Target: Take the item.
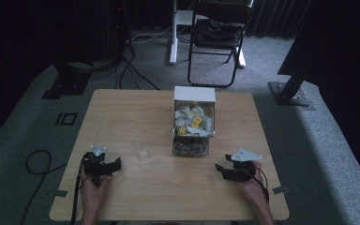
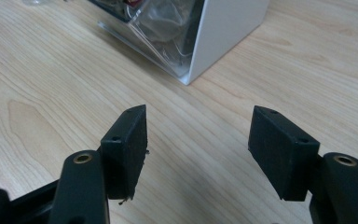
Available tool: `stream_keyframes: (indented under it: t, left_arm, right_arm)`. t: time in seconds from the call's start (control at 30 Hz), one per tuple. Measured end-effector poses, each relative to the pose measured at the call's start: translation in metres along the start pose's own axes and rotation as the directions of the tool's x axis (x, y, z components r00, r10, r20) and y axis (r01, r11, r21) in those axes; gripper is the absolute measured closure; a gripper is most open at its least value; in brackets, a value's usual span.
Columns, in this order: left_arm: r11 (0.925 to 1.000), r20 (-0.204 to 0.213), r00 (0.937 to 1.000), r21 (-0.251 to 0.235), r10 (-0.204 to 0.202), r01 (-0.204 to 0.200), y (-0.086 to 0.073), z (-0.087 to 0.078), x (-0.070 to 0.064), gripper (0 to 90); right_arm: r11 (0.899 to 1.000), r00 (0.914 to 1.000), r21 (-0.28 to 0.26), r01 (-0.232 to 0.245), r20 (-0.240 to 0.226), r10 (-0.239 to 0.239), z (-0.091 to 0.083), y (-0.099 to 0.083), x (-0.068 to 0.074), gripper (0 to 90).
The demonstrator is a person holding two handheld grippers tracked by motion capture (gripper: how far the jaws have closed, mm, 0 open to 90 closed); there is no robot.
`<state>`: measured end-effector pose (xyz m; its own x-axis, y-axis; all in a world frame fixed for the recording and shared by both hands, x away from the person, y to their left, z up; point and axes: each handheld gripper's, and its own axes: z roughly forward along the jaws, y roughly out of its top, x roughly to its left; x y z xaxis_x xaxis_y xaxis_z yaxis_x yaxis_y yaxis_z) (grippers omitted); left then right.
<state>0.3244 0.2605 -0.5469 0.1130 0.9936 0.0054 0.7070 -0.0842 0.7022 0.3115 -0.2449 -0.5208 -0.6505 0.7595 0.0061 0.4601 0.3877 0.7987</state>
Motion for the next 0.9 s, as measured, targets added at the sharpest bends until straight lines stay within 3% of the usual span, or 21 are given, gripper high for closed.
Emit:
stream_keyframes:
  t: [0.9]
  left_arm:
    - [1.0,0.0,1.0,0.0,0.0,0.0,0.0,0.0,0.0,8.4]
  right_arm:
    - [0.994,0.9956,-0.068,0.08,-0.043,-0.084,-0.001,0.026,0.029,45.8]
